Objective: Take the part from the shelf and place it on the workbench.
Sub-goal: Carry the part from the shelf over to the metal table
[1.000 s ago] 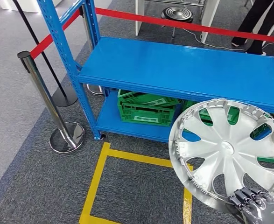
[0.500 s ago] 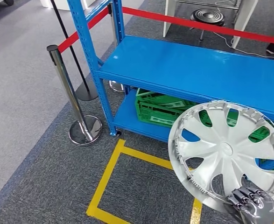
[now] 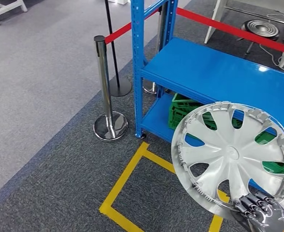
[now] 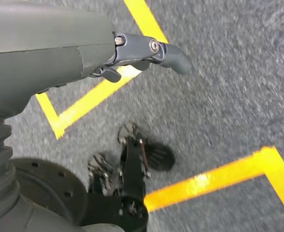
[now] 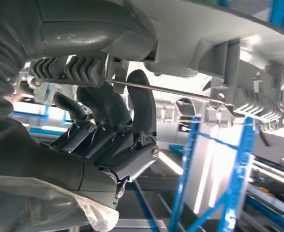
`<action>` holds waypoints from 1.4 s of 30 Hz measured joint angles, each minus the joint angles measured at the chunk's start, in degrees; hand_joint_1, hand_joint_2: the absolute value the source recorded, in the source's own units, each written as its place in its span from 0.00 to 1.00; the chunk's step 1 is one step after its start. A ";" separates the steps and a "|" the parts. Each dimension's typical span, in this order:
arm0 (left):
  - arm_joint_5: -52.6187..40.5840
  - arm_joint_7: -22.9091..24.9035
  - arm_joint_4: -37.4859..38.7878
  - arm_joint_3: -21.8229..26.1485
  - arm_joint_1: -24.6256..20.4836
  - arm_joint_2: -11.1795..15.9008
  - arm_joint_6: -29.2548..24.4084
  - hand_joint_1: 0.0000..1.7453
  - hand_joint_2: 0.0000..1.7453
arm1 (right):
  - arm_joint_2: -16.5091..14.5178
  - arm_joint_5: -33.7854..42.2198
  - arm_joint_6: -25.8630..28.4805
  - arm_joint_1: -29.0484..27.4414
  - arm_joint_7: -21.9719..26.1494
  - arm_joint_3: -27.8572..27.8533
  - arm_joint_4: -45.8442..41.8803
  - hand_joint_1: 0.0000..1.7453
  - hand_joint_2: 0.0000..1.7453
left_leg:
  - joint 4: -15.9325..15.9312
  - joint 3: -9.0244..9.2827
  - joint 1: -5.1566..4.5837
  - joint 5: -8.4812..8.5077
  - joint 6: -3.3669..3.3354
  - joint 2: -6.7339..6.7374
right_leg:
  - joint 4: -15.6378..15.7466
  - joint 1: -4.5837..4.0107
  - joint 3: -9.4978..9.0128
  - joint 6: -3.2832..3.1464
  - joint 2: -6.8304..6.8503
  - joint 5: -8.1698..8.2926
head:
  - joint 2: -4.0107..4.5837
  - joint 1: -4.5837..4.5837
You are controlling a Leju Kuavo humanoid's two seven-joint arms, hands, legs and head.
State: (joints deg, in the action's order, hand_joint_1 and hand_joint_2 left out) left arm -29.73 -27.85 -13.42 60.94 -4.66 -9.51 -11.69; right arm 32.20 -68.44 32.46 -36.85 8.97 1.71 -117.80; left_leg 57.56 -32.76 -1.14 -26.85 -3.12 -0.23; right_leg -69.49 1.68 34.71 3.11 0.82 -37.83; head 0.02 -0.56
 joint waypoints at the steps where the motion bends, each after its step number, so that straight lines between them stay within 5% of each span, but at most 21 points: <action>1: -0.01 0.00 0.00 0.00 0.00 -0.03 0.01 0.00 1.00 | 0.00 -0.01 0.00 0.00 0.02 0.02 0.04 1.00 1.00 | 0.05 0.00 -0.07 0.00 -0.07 -0.75 | -2.96 -0.06 1.61 0.00 -0.52 -0.71 | 0.00 -0.07; 3: -0.04 0.00 0.00 0.00 0.05 -0.08 0.02 0.00 1.00 | 0.00 -0.01 -0.03 0.00 0.08 0.05 0.08 1.00 1.00 | 0.28 0.02 -0.12 -0.03 -0.09 -2.31 | -2.67 -0.12 2.09 0.00 -0.86 1.29 | 0.00 -0.08; 6: -0.11 -0.01 0.00 0.00 0.00 -0.14 0.02 0.00 1.00 | 0.00 -0.01 -0.27 0.22 0.17 0.17 0.14 1.00 1.00 | 1.15 -0.24 -0.13 -0.30 0.29 -4.61 | 7.74 0.33 -2.30 -0.07 -3.61 6.59 | 0.00 -0.07; 8: -0.19 -0.01 0.00 0.00 -0.05 -0.15 0.02 0.00 1.00 | 0.06 -0.02 -0.54 0.63 0.28 0.45 0.24 1.00 1.00 | 1.59 -0.86 -0.11 -0.27 0.88 -5.87 | 10.40 0.46 -3.70 -0.31 -5.32 6.80 | 0.00 -0.09; 10: -0.32 -0.09 0.00 0.00 0.08 -0.12 -0.14 0.00 1.00 | 0.22 -0.01 -0.74 1.06 0.37 0.78 0.33 1.00 1.00 | 1.66 -1.34 0.04 -0.02 1.52 -6.92 | 10.54 0.38 -3.91 -0.88 -4.38 6.97 | 0.00 -0.12; 12: -0.49 -0.51 0.00 0.00 0.18 -0.07 -1.01 0.00 1.00 | 0.39 0.05 -0.85 1.50 0.36 1.10 0.40 1.00 1.00 | 3.15 -2.07 -0.03 -0.98 2.23 -5.33 | 10.82 0.51 -4.15 -1.55 -2.98 7.16 | 0.00 0.08; 15: -0.59 -1.21 0.00 0.00 -0.05 -0.10 -2.19 0.00 1.00 | 0.48 0.01 -0.92 1.76 0.26 1.41 0.56 1.00 1.00 | 12.62 -6.41 0.39 -5.91 3.37 -1.03 | 10.95 0.42 -4.44 -2.08 -0.52 7.04 | 0.00 0.36; 17: -0.61 -1.31 0.00 0.00 -0.05 -0.12 -2.34 0.00 1.00 | 0.48 0.00 -1.01 1.97 0.27 1.51 0.72 1.00 1.00 | 17.46 -8.65 0.86 -7.14 3.75 -0.35 | 10.94 0.35 -4.59 -2.09 1.08 6.84 | 0.00 0.37; 18: -0.63 -1.30 0.00 0.00 0.00 -0.12 -2.36 0.00 1.00 | 0.48 0.01 -1.06 2.11 0.30 1.59 0.78 1.00 1.00 | 16.91 -8.35 0.99 -6.16 3.78 -0.18 | 10.94 0.35 -4.73 -2.02 1.80 6.71 | 0.00 0.38; 21: -0.85 -1.29 0.00 0.00 -0.01 -0.07 -2.24 0.00 1.00 | 0.48 0.00 -1.13 2.58 0.43 1.88 0.89 1.00 1.00 | 6.42 -3.20 0.59 -1.06 3.13 2.54 | 10.93 0.23 -5.37 -1.51 3.73 6.16 | 0.00 0.37; 24: -1.23 -1.26 0.00 -0.01 -0.17 -0.07 -2.15 0.00 1.00 | 0.50 -0.15 -1.14 2.73 0.54 2.20 0.93 1.00 1.00 | 2.23 -1.50 -0.29 -0.62 2.18 4.47 | 11.16 -0.12 -5.76 -0.74 5.54 5.78 | 0.00 0.37; 26: -1.38 -1.18 0.00 -0.01 0.04 -0.10 -2.29 0.00 1.00 | 0.68 -0.30 -1.14 2.81 0.59 2.43 0.92 1.00 1.00 | 1.59 -1.39 -0.22 -0.44 1.52 3.17 | 11.47 -0.04 -6.28 -0.26 5.84 5.42 | 0.00 0.30; 28: -1.57 -1.13 0.00 -0.01 0.06 -0.11 -2.36 0.00 1.00 | 0.92 -0.32 -1.17 2.79 0.55 2.59 0.92 1.00 1.00 | 0.82 -0.91 0.05 -0.08 0.73 1.90 | 8.90 0.11 -5.19 -0.06 3.09 3.48 | 0.00 0.04; 30: -1.78 -1.15 0.00 -0.02 -0.09 -0.14 -2.01 0.00 1.00 | 1.04 -0.30 -1.23 2.74 0.50 2.80 0.98 1.00 1.00 | 0.62 -0.74 0.11 -0.01 0.26 0.53 | 1.79 0.09 -1.45 -0.13 0.06 0.19 | 0.00 -0.27; 32: -1.93 -1.18 0.00 -0.02 -0.14 -0.23 -1.68 0.00 1.00 | 1.07 -0.29 -1.26 2.73 0.49 2.99 1.04 1.00 1.00 | 0.67 -0.65 -0.03 -0.11 0.09 -1.03 | -3.92 -0.09 2.11 -0.19 -0.68 -0.98 | 0.00 -0.37; 34: -1.98 -1.18 0.00 -0.03 -0.11 -0.29 -1.84 0.00 1.00 | 1.10 -0.23 -1.26 2.76 0.49 3.09 1.08 1.00 1.00 | 0.80 -0.39 -0.09 -0.23 0.07 -2.73 | -1.59 -0.19 2.09 -0.34 -0.98 2.31 | 0.00 -0.38; 37: -1.99 -1.17 0.00 -0.04 -0.16 -0.31 -2.09 0.00 1.00 | 1.32 -0.08 -1.26 2.95 0.49 3.24 1.13 1.00 1.00 | 1.30 -0.36 -0.19 -0.56 0.47 -5.04 | 8.52 0.13 -1.88 -0.54 -3.82 7.62 | 0.00 -0.34; 39: -2.00 -1.16 0.00 -0.04 -0.16 -0.31 -2.13 0.00 1.00 | 1.51 -0.07 -1.27 3.15 0.59 3.34 1.19 1.00 1.00 | 1.56 -0.87 -0.11 -0.48 0.95 -6.29 | 10.33 0.15 -2.92 -0.65 -4.80 7.52 | 0.00 -0.30; 41: -2.01 -1.14 0.00 -0.03 0.06 -0.23 -2.20 0.00 1.00 | 1.73 -0.09 -1.27 3.39 0.74 3.37 1.20 1.00 1.00 | 1.76 -1.20 0.02 -0.45 1.48 -6.93 | 10.70 0.16 -3.28 -1.02 -3.69 7.58 | 0.00 -0.29; 42: -2.00 -1.13 0.00 -0.03 0.16 -0.21 -2.29 0.00 1.00 | 1.83 -0.08 -1.27 3.52 0.78 3.37 1.19 1.00 1.00 | 2.45 -1.48 -0.03 -0.92 1.78 -6.10 | 10.82 0.23 -3.50 -1.28 -3.05 7.60 | 0.00 -0.16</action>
State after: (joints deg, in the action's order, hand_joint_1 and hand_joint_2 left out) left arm -31.73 -28.97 -13.42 60.90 -4.50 -9.72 -13.98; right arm 34.03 -68.52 31.19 -33.33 9.75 5.08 -116.61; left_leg 60.01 -34.24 -1.17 -27.77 -1.33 -6.33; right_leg -58.67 1.91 31.21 1.83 -2.23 -30.23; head 0.02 -0.72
